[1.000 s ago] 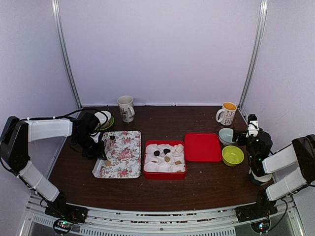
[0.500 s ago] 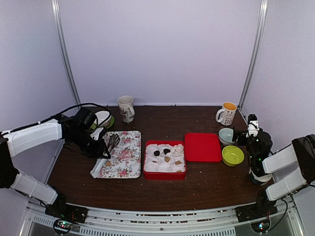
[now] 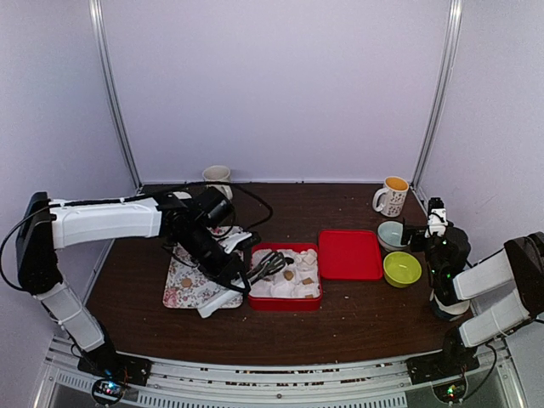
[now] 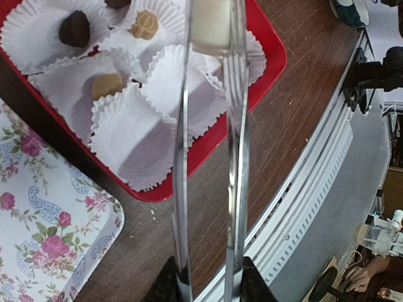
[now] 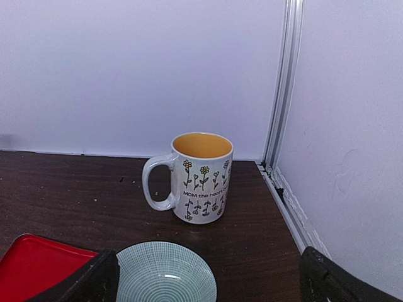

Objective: Pack the chocolate
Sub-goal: Place the fake chocolate in the empty pocket of the box.

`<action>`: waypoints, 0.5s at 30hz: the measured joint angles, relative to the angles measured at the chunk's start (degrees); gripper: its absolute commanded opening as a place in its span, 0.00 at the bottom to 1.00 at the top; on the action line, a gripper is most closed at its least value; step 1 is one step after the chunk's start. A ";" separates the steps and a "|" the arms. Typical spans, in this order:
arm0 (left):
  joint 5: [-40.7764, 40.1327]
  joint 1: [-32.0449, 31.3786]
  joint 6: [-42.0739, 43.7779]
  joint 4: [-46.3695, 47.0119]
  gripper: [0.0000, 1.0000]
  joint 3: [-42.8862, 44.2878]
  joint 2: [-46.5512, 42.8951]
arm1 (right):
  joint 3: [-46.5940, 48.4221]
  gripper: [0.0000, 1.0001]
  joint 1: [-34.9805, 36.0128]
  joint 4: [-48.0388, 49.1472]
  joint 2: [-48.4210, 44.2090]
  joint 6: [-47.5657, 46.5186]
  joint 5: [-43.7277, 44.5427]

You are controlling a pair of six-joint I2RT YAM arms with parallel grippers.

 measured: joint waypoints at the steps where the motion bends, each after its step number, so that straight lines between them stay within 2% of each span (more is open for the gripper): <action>1: 0.09 -0.42 0.39 -0.37 0.15 0.63 1.57 | 0.00 1.00 0.00 0.00 0.00 0.00 0.00; 6: 0.48 -2.97 2.10 -1.33 0.16 3.80 6.36 | 0.00 1.00 0.00 0.00 0.00 0.00 0.00; 15: 0.17 -3.72 3.13 -4.04 0.19 4.72 7.67 | 0.00 1.00 0.00 0.00 0.00 -0.02 0.00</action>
